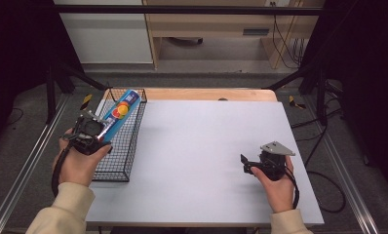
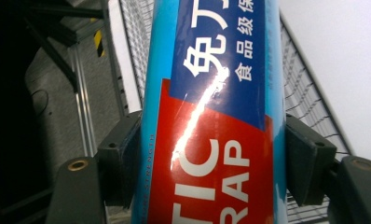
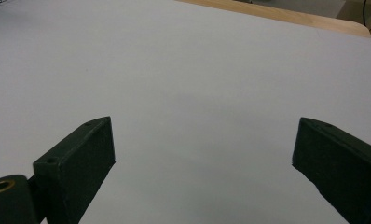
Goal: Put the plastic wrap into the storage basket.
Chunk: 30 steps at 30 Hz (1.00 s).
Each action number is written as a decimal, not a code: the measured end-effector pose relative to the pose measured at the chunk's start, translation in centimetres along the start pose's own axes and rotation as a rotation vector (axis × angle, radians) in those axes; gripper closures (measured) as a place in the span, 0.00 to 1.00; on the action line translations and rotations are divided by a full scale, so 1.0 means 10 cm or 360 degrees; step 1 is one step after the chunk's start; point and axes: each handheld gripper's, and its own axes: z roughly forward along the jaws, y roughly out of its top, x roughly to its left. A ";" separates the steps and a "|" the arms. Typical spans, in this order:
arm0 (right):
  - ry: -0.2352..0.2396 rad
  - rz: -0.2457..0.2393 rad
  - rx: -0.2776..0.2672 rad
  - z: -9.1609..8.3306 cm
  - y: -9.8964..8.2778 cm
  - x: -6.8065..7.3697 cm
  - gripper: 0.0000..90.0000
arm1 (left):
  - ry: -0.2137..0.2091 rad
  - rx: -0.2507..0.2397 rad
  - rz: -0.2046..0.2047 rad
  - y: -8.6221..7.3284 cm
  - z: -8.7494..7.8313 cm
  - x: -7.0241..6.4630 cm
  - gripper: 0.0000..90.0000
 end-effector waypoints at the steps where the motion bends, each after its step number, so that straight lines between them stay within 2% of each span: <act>1: -0.0002 -0.0012 -0.0002 0.00 0.00 0.00 0.07 | 0.0003 0.0008 -0.0016 -0.01 0.02 0.01 0.35; 3: -0.0001 -0.0012 -0.0002 0.00 0.00 0.00 0.07 | -0.0003 0.0025 -0.0033 -0.02 0.06 0.03 0.35; 5: 0.0006 -0.0017 0.0000 0.00 0.00 0.00 0.07 | -0.0008 0.0081 -0.0038 -0.01 0.09 0.06 0.35; 10: 0.0013 -0.0010 0.0005 0.00 0.00 0.00 0.07 | -0.0020 0.0136 -0.0071 0.02 0.18 0.04 0.35; 11: 0.0014 -0.0011 0.0004 0.00 0.00 0.00 0.07 | -0.0013 0.0147 -0.0056 0.02 0.19 0.04 0.35; 14: 0.0018 -0.0012 0.0007 0.00 0.00 0.00 0.07 | -0.0003 0.0139 -0.0074 0.02 0.22 0.03 0.35; 17: 0.0022 -0.0019 0.0006 0.01 0.00 0.00 0.07 | 0.0000 0.0185 -0.0063 0.03 0.26 0.03 0.35; 30: 0.0042 -0.0029 0.0015 0.01 -0.01 0.01 0.07 | 0.0005 0.0272 -0.0061 0.04 0.36 -0.01 0.35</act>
